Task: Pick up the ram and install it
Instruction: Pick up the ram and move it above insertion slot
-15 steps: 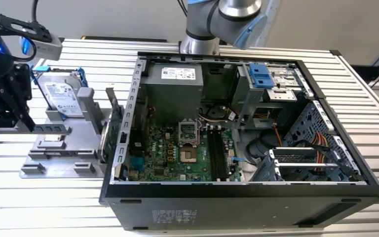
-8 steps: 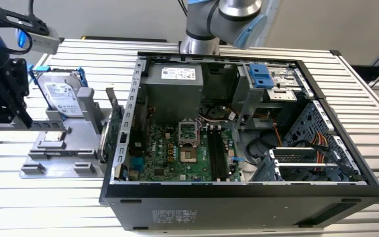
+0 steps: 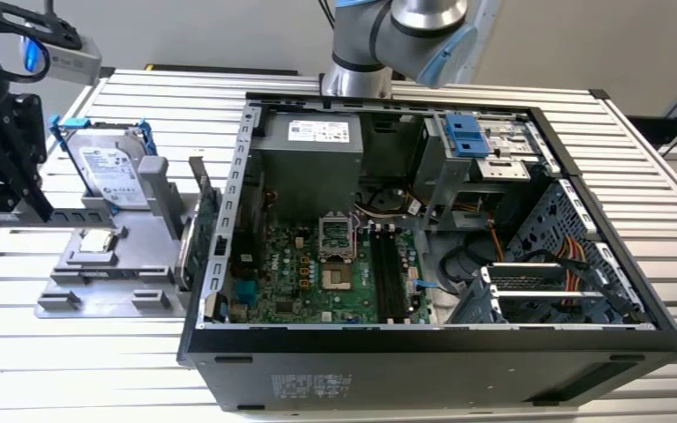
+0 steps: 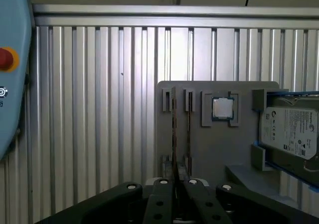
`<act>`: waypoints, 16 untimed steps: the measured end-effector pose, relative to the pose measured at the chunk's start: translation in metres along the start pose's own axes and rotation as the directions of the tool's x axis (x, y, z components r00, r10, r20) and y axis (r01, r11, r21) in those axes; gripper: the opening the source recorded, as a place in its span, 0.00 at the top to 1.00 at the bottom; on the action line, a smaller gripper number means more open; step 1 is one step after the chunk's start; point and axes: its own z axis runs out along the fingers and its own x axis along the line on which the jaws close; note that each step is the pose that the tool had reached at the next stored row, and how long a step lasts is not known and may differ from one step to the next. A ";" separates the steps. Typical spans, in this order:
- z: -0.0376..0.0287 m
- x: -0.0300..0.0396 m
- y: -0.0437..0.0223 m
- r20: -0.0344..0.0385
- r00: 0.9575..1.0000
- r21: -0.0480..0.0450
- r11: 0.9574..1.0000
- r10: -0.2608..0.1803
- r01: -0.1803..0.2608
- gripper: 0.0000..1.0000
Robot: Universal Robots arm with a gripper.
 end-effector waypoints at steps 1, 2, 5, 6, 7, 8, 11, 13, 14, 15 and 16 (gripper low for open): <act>-0.0011 0.0000 0.0000 0.000 1.000 0.000 1.000 0.000 0.000 1.00; -0.0022 -0.0002 0.0000 0.000 1.000 0.000 1.000 0.000 0.000 1.00; -0.0058 -0.0009 0.0002 0.000 1.000 0.000 1.000 0.000 0.000 1.00; -0.0069 -0.0012 0.0002 0.000 1.000 0.000 1.000 0.000 0.000 1.00; -0.0081 -0.0017 0.0002 0.000 1.000 0.000 1.000 0.000 0.000 1.00; -0.0091 -0.0023 0.0003 0.000 1.000 0.000 1.000 0.000 0.000 1.00; -0.0119 -0.0045 0.0004 0.000 1.000 0.000 1.000 0.000 0.000 1.00; -0.0139 -0.0060 0.0004 0.000 1.000 0.000 1.000 0.000 0.000 1.00; -0.0151 -0.0067 0.0004 0.000 1.000 0.000 1.000 0.000 0.000 1.00; -0.0164 -0.0073 0.0005 0.000 1.000 0.000 1.000 0.000 0.000 1.00; -0.0176 -0.0079 0.0005 0.000 1.000 0.000 1.000 0.000 0.000 1.00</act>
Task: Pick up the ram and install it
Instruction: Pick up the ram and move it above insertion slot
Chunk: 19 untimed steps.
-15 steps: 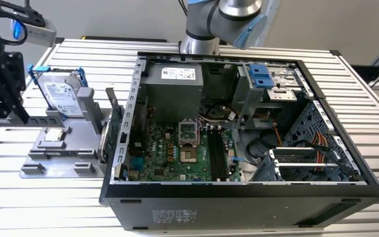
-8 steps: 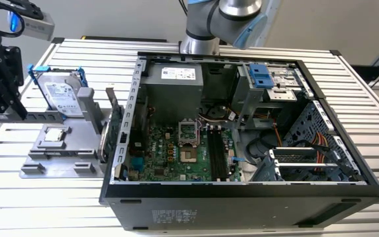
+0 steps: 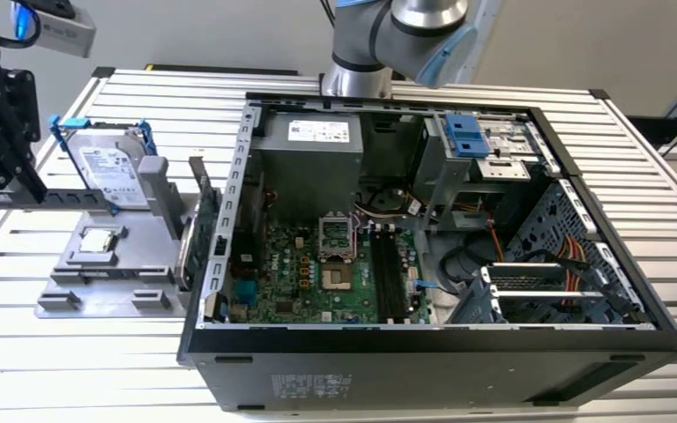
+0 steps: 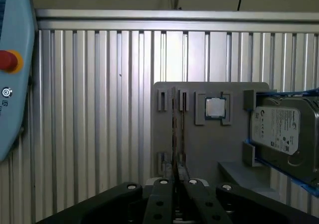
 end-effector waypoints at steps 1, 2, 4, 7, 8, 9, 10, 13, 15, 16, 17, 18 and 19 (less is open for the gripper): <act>-0.0013 -0.0004 0.0000 0.000 1.000 0.000 1.000 0.000 0.000 1.00; -0.0031 -0.0006 0.0000 0.000 1.000 0.000 1.000 0.000 0.000 1.00; -0.0068 -0.0010 0.0001 0.000 1.000 0.000 1.000 0.000 0.000 1.00; -0.0116 -0.0011 0.0003 0.000 1.000 0.000 1.000 0.000 0.000 1.00; -0.0132 -0.0011 0.0003 0.000 1.000 0.000 1.000 0.000 0.000 1.00; -0.0146 -0.0012 0.0004 0.000 1.000 0.000 1.000 0.000 0.000 1.00; -0.0158 -0.0012 0.0004 0.000 1.000 0.000 1.000 0.000 0.000 1.00; -0.0162 -0.0012 0.0004 -0.001 1.000 0.000 1.000 0.000 0.000 1.00; -0.0164 -0.0012 0.0004 -0.001 1.000 0.000 1.000 0.000 0.000 1.00; -0.0163 -0.0012 0.0004 -0.001 1.000 0.000 1.000 0.000 0.000 1.00; -0.0163 -0.0012 0.0004 -0.001 1.000 0.000 1.000 0.000 0.000 1.00; -0.0163 -0.0013 0.0002 -0.001 1.000 0.000 1.000 0.000 0.000 1.00; -0.0163 -0.0013 -0.0001 -0.001 1.000 0.000 1.000 0.000 0.000 1.00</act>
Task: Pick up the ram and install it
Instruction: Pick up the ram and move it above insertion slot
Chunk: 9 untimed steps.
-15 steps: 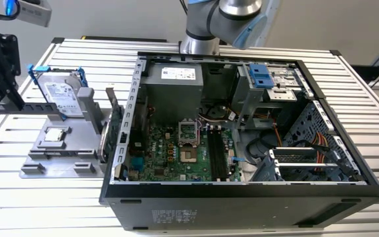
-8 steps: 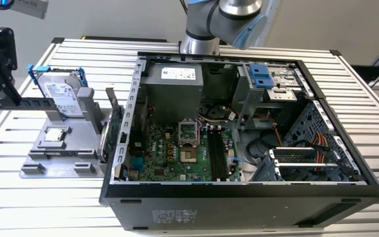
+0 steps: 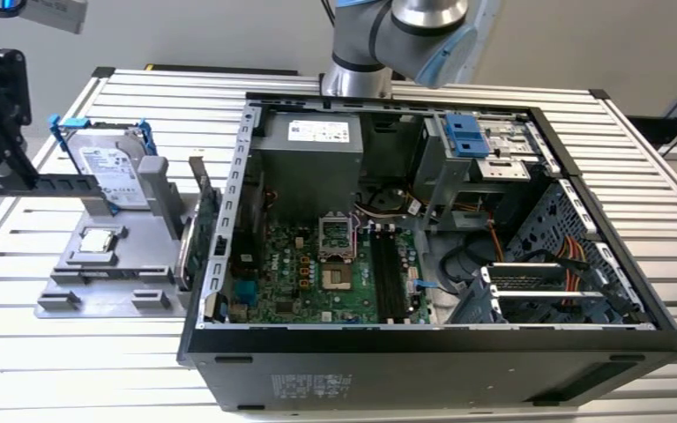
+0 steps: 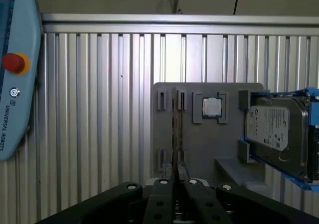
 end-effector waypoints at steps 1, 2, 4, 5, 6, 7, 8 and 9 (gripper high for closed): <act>-0.0001 0.0000 -0.0006 0.000 1.000 0.000 1.000 0.000 0.000 1.00; -0.0001 0.0001 -0.0012 0.000 1.000 0.000 1.000 0.000 0.000 1.00; -0.0001 0.0000 -0.0029 0.000 1.000 0.000 1.000 0.000 0.000 1.00; -0.0001 0.0000 -0.0039 0.000 1.000 0.000 1.000 0.000 0.000 1.00; -0.0001 0.0001 -0.0049 0.000 1.000 0.000 1.000 0.000 0.000 1.00; -0.0002 0.0001 -0.0059 0.000 1.000 0.000 1.000 0.000 0.000 1.00; -0.0001 0.0001 -0.0068 0.000 1.000 0.000 1.000 0.000 0.000 1.00; -0.0002 0.0000 -0.0076 0.000 1.000 0.000 1.000 0.000 0.000 1.00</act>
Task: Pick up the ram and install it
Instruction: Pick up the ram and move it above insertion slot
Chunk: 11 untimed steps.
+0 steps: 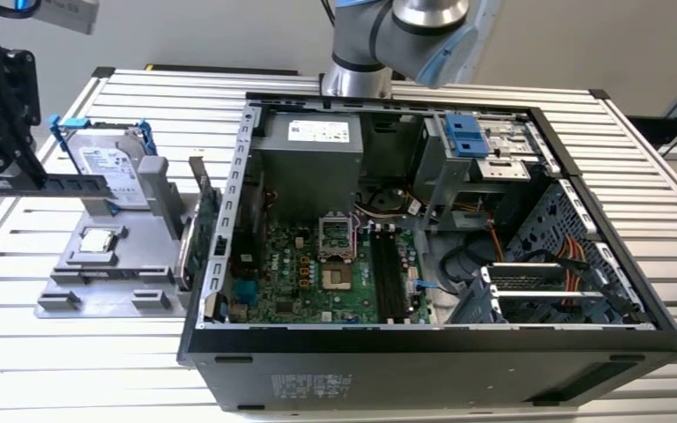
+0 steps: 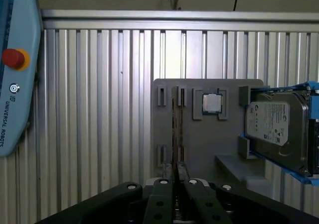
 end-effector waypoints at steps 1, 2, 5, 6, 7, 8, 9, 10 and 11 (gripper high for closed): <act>-0.0001 0.0000 -0.0010 0.000 1.000 0.000 1.000 0.000 0.000 1.00; -0.0001 0.0000 -0.0019 0.000 1.000 0.000 1.000 0.000 0.000 1.00; -0.0002 0.0000 -0.0049 0.000 1.000 0.000 1.000 0.000 0.000 1.00; -0.0001 0.0000 -0.0059 0.000 1.000 0.000 1.000 0.000 0.000 1.00; -0.0002 0.0000 -0.0070 0.000 1.000 0.000 1.000 0.000 0.000 1.00; -0.0002 0.0000 -0.0082 0.000 1.000 0.000 1.000 0.000 0.000 1.00; -0.0003 0.0000 -0.0093 0.000 1.000 0.000 1.000 0.000 0.000 1.00; -0.0003 0.0000 -0.0106 0.000 1.000 0.000 1.000 0.000 0.000 1.00; -0.0003 0.0000 -0.0120 0.000 1.000 0.000 1.000 0.000 0.000 1.00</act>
